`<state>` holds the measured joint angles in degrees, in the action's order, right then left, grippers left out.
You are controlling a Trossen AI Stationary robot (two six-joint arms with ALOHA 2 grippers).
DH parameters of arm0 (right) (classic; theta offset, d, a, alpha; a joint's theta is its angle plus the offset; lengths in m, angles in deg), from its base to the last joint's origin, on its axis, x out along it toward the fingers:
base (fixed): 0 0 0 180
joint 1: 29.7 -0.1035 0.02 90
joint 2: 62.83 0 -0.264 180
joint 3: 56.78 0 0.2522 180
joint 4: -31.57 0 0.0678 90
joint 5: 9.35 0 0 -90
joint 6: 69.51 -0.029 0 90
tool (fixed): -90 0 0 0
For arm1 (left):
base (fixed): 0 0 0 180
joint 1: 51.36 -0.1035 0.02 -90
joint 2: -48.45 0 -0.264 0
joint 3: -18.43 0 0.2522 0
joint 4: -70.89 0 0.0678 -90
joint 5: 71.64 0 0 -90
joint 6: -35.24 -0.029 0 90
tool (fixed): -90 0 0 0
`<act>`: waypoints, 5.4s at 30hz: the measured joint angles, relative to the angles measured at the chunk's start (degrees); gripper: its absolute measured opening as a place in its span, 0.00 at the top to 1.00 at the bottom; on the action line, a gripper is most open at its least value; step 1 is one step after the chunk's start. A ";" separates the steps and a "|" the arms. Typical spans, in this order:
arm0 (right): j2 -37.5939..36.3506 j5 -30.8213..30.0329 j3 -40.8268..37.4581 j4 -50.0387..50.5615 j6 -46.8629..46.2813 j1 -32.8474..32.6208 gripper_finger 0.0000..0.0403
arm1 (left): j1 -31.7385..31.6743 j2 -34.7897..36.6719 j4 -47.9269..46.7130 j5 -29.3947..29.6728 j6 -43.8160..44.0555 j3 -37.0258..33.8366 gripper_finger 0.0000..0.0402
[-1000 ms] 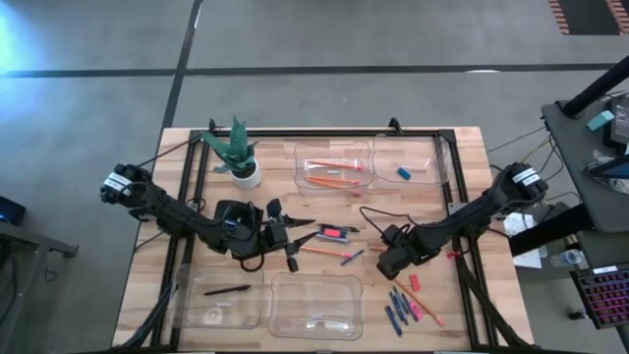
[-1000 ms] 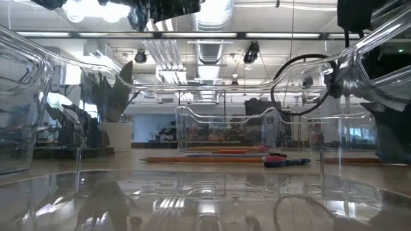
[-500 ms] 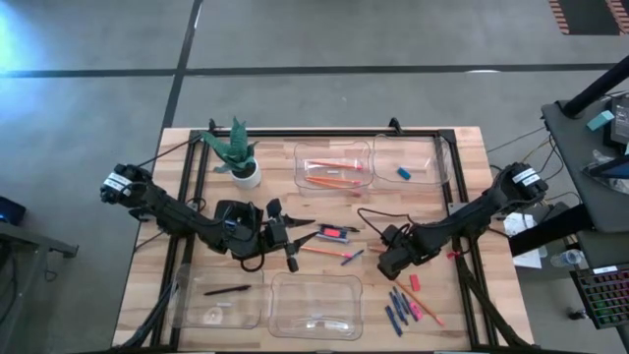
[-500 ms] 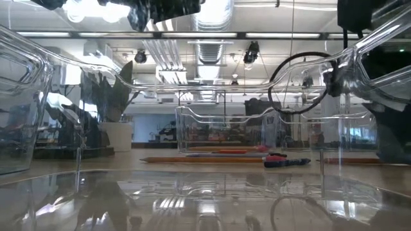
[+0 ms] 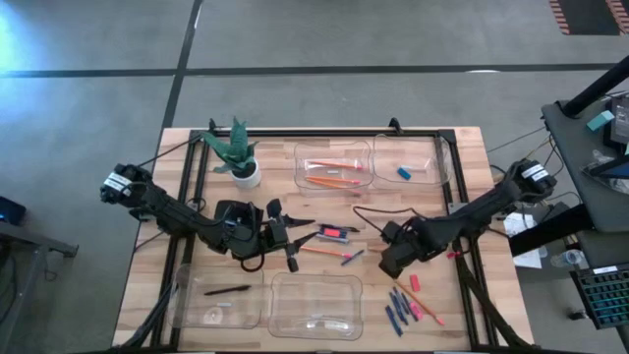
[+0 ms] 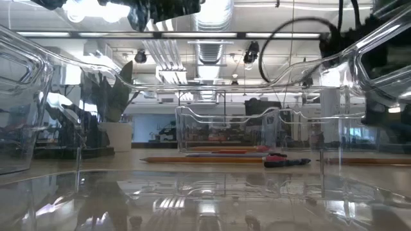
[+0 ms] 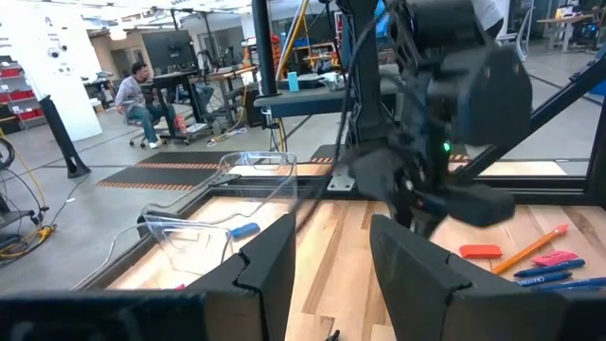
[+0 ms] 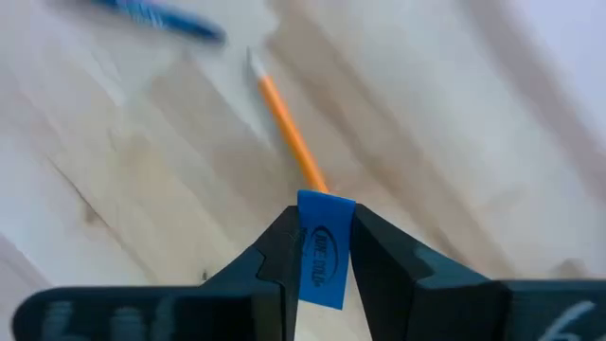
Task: Sort crayons/erasers/pens/pencils in bins
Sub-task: Put the blue eraser into the top right transparent bin, then put the yellow pencil into the top left transparent bin
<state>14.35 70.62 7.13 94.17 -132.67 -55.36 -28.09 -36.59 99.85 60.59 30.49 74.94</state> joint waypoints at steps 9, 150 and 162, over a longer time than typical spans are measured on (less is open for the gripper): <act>-6.64 -18.45 9.00 16.25 8.00 6.18 0.81 | 0.00 0.00 0.02 0.01 0.00 0.00 0.69; 8.40 3.39 -6.16 -10.74 22.62 -0.23 0.91 | 0.13 0.00 -1.22 -0.01 0.04 -0.02 0.69; 5.77 2.06 -6.16 -7.34 23.14 -0.18 0.96 | 0.13 0.00 -1.22 -0.01 0.04 -0.02 0.69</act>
<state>20.12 72.68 0.96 86.83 -109.53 -55.53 -27.96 -36.59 98.63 60.57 30.53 74.91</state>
